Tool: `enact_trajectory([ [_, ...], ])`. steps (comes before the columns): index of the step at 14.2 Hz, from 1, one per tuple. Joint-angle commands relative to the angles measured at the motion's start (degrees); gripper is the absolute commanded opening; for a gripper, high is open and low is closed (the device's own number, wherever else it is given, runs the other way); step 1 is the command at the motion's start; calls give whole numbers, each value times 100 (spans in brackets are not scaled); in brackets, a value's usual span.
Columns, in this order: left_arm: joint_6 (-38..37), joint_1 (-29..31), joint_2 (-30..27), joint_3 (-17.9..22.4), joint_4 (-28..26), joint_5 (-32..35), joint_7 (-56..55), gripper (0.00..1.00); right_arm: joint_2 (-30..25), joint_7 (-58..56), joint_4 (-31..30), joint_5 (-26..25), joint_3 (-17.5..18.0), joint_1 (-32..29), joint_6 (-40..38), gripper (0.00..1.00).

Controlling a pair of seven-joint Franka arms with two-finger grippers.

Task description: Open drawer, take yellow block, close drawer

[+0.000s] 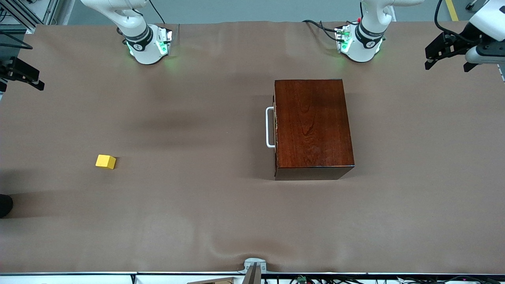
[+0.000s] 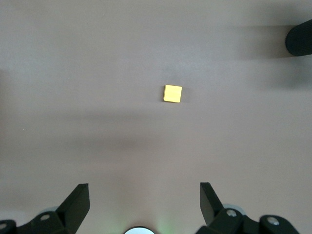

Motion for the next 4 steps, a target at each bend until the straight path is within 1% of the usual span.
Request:
enact_trajectory([
  [1, -2, 70, 104, -17, 213, -119, 29, 100, -146, -51, -140, -56, 7, 7, 52, 100],
  [4, -2, 70, 201, -17, 346, -111, 38, 100, -146, -51, -140, -47, 7, 7, 52, 100],
])
